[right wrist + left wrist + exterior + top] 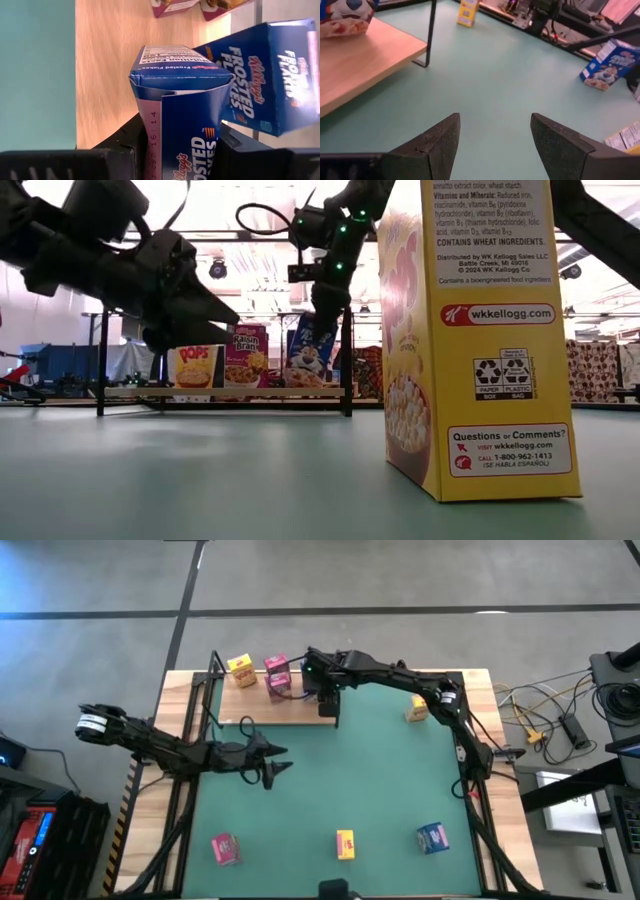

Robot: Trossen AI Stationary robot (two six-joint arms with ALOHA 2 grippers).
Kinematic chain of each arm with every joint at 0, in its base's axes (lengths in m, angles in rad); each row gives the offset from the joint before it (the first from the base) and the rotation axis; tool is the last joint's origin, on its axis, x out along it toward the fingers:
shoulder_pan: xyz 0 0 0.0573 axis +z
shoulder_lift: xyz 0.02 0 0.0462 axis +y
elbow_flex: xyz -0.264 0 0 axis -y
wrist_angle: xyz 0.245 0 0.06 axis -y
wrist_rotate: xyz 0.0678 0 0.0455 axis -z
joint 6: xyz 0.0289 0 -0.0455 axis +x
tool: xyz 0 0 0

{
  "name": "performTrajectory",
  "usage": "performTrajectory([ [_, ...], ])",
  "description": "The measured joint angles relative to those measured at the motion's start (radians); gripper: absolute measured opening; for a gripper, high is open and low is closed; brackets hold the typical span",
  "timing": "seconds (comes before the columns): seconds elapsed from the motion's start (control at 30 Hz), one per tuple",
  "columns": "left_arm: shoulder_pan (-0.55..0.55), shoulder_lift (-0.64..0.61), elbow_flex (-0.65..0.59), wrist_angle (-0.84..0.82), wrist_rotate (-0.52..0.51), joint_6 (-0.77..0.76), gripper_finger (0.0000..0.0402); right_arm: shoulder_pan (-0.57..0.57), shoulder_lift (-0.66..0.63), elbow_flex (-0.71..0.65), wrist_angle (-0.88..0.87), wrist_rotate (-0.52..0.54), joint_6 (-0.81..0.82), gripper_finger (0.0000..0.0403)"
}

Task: Stack cereal on shelf
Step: Put the top blue cereal box on the shelf aligned with the other blue cereal box

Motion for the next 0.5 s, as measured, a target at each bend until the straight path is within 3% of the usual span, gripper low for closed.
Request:
performTrajectory([
  [0.5,0.000,0.000,0.005,-0.026,0.000,0.006,0.0227,0.000,0.006,-0.003,0.023,-0.009,-0.057,0.0134],
])
